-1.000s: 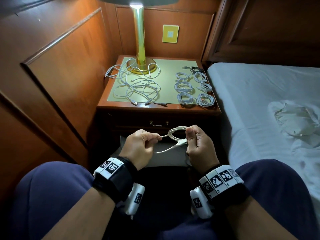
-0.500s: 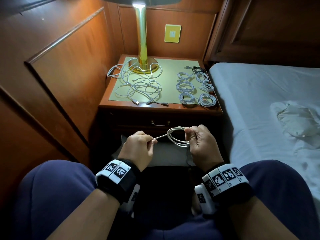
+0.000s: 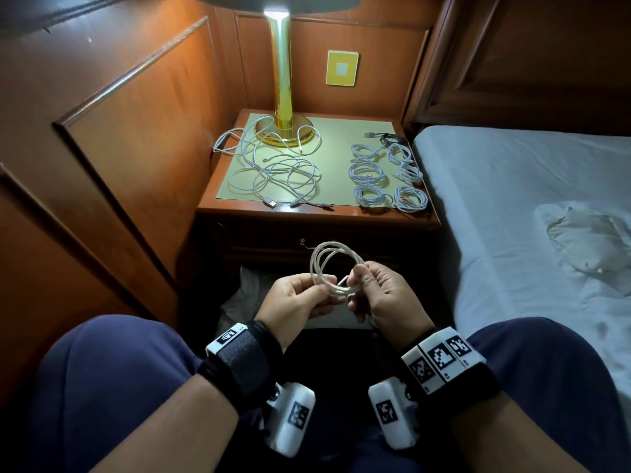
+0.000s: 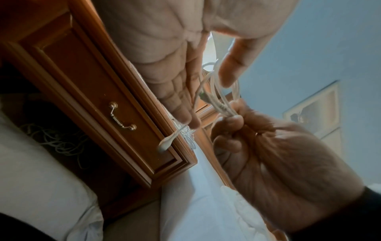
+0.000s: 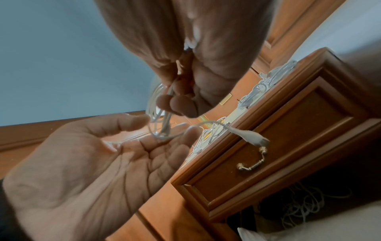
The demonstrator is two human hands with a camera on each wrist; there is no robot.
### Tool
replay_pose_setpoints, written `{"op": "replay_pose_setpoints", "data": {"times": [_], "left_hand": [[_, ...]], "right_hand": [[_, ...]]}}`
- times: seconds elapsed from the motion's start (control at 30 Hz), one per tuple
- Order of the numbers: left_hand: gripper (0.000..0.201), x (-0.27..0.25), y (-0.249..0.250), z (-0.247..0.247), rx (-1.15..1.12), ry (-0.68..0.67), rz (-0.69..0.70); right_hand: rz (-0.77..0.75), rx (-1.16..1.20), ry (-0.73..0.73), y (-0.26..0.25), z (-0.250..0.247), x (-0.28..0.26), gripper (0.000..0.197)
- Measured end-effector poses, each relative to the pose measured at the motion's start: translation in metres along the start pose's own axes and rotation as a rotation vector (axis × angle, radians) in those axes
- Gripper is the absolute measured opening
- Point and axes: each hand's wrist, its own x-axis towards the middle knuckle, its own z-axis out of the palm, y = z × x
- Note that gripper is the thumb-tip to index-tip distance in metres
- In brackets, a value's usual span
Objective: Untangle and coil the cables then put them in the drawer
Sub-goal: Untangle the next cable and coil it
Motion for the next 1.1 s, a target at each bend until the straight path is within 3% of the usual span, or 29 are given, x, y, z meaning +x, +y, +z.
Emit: {"op": "replay_pose_setpoints", "data": {"times": [0.17,0.33,0.53,0.67,0.87,1.0,1.1], "left_hand": [[0.014,0.001,-0.002,0.003,0.002,0.095,0.151],[0.016,0.003,-0.003,0.003,-0.001,0.063,0.222],[0.015,0.006,-0.001,0.005,0.022,-0.025,0.231],[0.007,0.005,0.002,0.003,0.163,-0.089,0.245],[0.027,0.008,0.006,-0.01,0.572,-0.142,0.324],[0.052,0.004,0.003,-0.017,0.903,-0.105,0.338],[0.071,0.004,-0.003,-0.017,0.905,-0.102,0.384]], "right_hand": [[0.068,-0.066,-0.016,0.004,0.005,-0.002,0.032],[0.048,-0.243,0.086,0.005,0.003,-0.002,0.032],[0.049,-0.26,0.104,0.011,0.002,0.002,0.033],[0.014,-0.271,0.112,0.01,0.001,-0.001,0.029],[0.047,-0.174,0.055,0.005,0.0,0.001,0.031],[0.094,-0.123,0.024,0.002,-0.003,0.003,0.033],[0.105,-0.118,-0.009,-0.001,-0.005,0.003,0.032]]}}
